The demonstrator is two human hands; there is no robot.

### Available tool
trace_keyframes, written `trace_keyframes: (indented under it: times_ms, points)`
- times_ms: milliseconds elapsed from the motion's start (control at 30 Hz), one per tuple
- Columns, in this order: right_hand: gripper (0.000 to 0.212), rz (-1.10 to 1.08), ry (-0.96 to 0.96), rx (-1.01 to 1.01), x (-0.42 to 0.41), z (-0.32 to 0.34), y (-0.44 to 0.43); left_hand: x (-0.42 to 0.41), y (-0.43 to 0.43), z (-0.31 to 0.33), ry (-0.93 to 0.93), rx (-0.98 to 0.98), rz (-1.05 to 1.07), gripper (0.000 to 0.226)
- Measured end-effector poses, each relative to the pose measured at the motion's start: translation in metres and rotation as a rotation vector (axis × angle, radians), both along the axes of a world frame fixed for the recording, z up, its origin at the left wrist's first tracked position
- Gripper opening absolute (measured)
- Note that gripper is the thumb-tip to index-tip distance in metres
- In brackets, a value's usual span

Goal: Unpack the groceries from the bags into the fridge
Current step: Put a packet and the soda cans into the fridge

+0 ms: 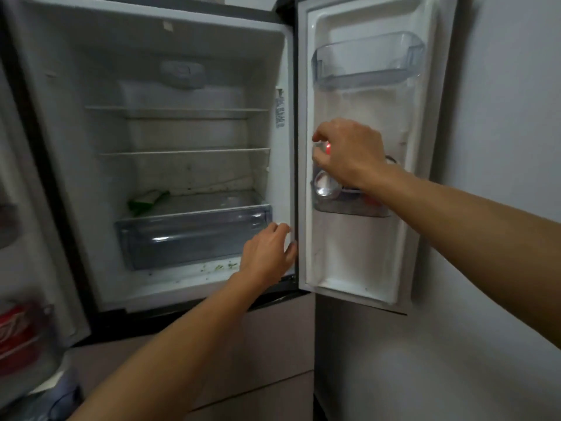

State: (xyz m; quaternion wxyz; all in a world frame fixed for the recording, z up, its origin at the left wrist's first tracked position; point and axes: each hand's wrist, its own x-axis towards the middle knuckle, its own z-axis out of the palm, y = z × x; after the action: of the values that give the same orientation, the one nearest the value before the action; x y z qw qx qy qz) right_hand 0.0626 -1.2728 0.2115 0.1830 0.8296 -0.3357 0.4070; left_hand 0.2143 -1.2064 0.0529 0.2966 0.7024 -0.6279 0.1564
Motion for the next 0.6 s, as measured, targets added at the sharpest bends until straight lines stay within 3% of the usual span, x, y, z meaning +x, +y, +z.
trace_keyframes:
  times_ms: [167,333,600]
  points:
    - [0.029,0.259,0.133,0.132,0.043,-0.074,0.058,0.014,0.106,-0.061,0.005,0.176,0.239,0.024]
    - [0.034,0.458,0.331,0.318,0.098,-0.163,0.136,0.033,0.246,-0.11,0.046,0.372,0.536,0.026]
    - [0.027,0.795,0.591,0.294,0.167,-0.25,0.338,0.038,0.493,-0.155,0.164,0.429,0.952,0.029]
